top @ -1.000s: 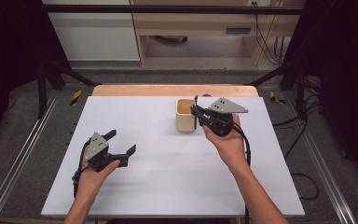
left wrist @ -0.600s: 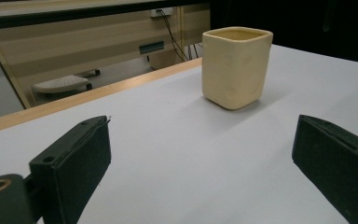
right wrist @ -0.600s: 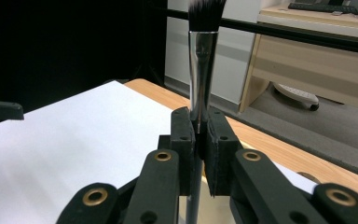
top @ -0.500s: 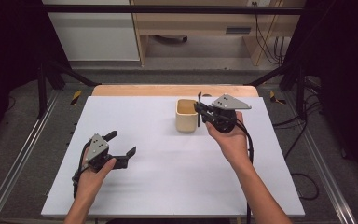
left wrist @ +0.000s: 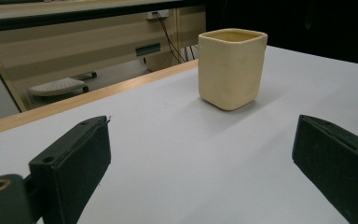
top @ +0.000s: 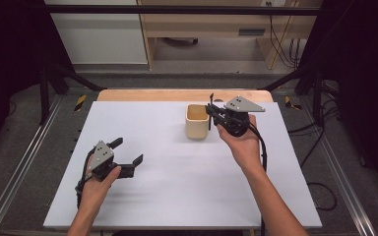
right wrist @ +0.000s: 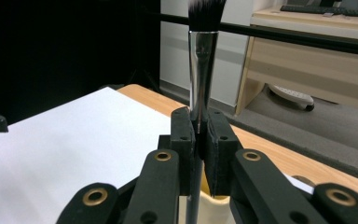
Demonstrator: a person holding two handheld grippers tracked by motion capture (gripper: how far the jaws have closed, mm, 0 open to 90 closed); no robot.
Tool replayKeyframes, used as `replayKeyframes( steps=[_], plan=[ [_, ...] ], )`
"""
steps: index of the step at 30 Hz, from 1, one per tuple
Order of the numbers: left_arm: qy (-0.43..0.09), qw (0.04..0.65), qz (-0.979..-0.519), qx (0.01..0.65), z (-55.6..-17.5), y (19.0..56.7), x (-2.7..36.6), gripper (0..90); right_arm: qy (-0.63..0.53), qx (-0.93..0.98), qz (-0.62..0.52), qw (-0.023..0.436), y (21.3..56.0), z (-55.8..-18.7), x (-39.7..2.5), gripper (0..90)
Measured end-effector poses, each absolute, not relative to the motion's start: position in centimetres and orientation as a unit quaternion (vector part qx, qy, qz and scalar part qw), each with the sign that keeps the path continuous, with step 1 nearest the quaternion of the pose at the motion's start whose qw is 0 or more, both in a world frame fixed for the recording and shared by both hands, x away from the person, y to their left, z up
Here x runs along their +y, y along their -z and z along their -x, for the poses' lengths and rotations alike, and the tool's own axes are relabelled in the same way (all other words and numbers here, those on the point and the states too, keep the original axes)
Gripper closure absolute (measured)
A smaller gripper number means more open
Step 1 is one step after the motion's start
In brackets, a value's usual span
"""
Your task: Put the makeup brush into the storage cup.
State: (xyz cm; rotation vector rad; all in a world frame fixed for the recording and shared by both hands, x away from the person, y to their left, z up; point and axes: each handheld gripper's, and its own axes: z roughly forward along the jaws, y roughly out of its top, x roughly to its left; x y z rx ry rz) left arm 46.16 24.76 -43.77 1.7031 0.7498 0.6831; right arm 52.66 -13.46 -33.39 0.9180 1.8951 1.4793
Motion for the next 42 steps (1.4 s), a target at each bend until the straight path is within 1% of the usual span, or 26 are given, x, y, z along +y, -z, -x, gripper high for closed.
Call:
replayKeyframes(
  steps=[17, 28, 42],
  plan=[
    [-0.287, 0.552, -0.719, 0.311, -46.1, 43.7, 24.9, 4.0, -0.557, 0.684, -0.351, 0.313, 32.2, -54.4, -12.9, 83.6],
    [-0.286, 0.553, -0.719, 0.308, -46.1, 43.7, 24.9, 4.0, -0.557, 0.669, -0.362, 0.334, 32.0, -55.7, -12.6, 83.6],
    [-0.284, 0.557, -0.72, 0.302, -45.9, 43.7, 24.6, 3.7, -0.563, 0.657, -0.371, 0.336, 32.5, -57.1, -12.2, 83.6]
  ],
)
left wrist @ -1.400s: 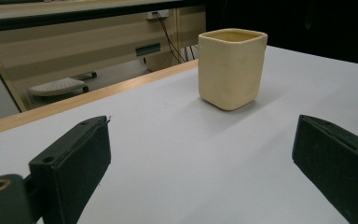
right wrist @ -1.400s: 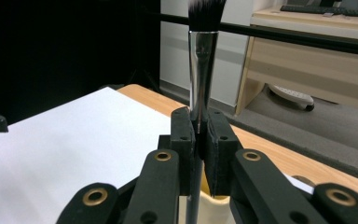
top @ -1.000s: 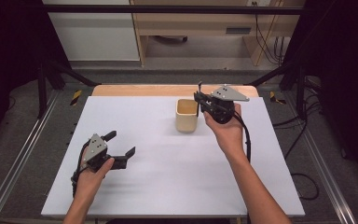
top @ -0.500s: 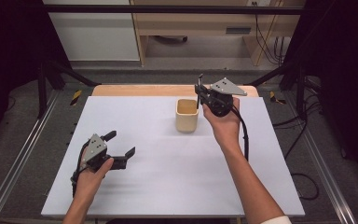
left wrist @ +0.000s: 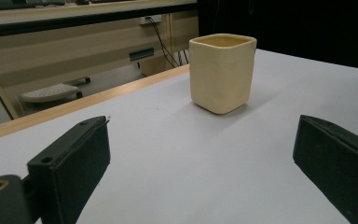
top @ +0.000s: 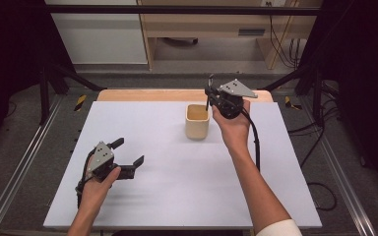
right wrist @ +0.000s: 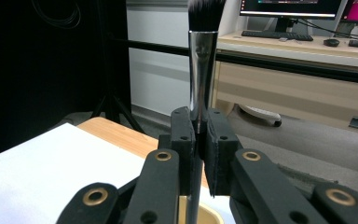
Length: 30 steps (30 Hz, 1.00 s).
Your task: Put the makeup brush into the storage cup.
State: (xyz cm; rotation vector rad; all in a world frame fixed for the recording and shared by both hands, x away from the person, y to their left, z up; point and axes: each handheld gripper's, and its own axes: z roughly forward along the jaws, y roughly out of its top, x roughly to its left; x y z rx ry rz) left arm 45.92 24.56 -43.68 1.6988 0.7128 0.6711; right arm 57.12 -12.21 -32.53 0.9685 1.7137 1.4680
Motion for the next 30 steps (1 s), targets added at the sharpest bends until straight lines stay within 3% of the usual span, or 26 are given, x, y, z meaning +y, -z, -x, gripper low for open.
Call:
replayKeyframes(
  steps=[30],
  plan=[
    [-0.278, 0.559, -0.724, 0.293, -45.7, 43.9, 23.8, 3.6, -0.568, 0.646, -0.378, 0.343, 33.4, -57.9, -11.8, 83.6]
  ],
)
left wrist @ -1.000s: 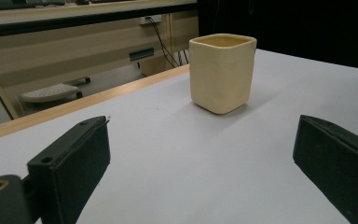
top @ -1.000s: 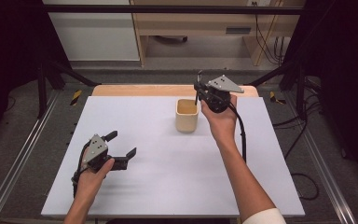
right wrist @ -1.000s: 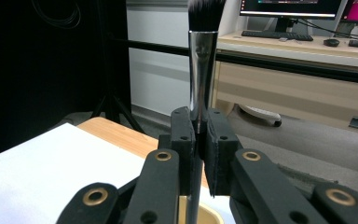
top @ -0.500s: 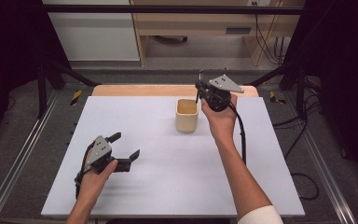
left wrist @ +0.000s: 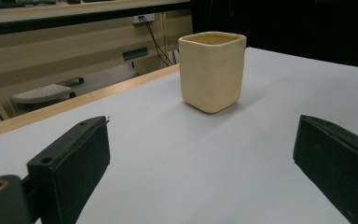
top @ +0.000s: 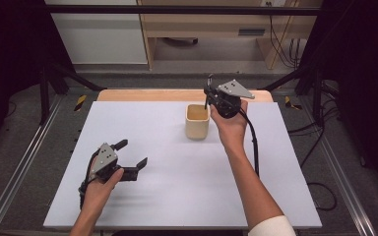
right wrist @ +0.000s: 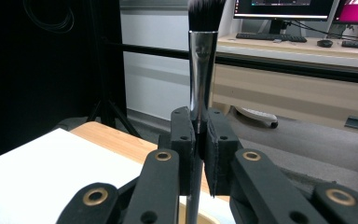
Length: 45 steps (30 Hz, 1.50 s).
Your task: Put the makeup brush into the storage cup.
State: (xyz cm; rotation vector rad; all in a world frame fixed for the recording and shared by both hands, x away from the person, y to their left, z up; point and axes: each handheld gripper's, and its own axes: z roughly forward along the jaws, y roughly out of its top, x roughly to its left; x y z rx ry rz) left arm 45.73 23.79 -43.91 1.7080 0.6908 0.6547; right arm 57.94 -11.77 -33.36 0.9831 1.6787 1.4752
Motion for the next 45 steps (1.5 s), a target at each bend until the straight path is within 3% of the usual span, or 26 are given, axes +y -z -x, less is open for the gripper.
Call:
replayKeyframes(
  steps=[22, 45],
  plan=[
    [-0.29, 0.609, -0.689, 0.266, -45.2, 42.9, 24.7, 3.0, -0.563, 0.656, -0.373, 0.338, 34.0, -58.2, -11.0, 83.6],
    [-0.303, 0.613, -0.682, 0.259, -45.0, 42.6, 25.0, 2.8, -0.559, 0.667, -0.369, 0.325, 34.9, -58.4, -9.8, 83.7]
  ],
)
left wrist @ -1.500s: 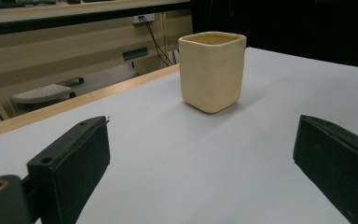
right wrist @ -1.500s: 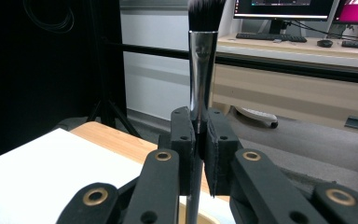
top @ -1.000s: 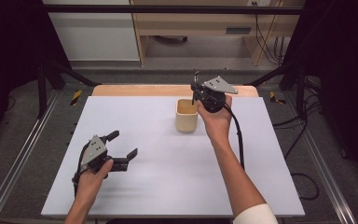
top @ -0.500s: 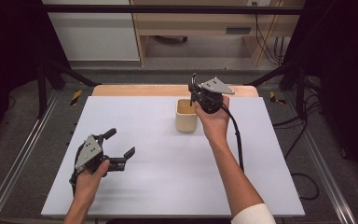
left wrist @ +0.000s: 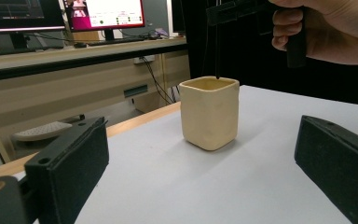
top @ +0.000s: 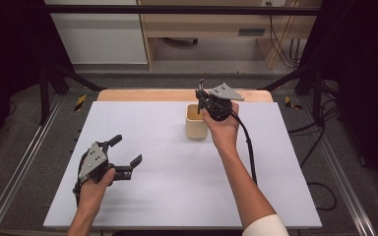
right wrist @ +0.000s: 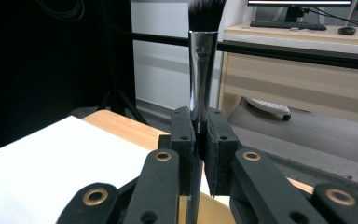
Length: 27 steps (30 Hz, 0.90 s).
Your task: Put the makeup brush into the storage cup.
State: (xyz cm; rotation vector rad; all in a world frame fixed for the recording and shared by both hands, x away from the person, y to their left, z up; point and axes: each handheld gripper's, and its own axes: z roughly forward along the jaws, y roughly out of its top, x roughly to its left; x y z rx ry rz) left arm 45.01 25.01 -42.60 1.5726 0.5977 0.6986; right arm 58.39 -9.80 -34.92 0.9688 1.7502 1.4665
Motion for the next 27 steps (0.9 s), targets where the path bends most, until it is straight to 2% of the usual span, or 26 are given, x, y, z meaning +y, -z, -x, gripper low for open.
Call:
replayKeyframes(
  steps=[27],
  plan=[
    [-0.301, 0.613, -0.684, 0.256, -45.0, 42.6, 24.8, 2.9, -0.547, 0.673, -0.391, 0.308, 37.7, -58.8, -10.6, 83.6]
  ],
)
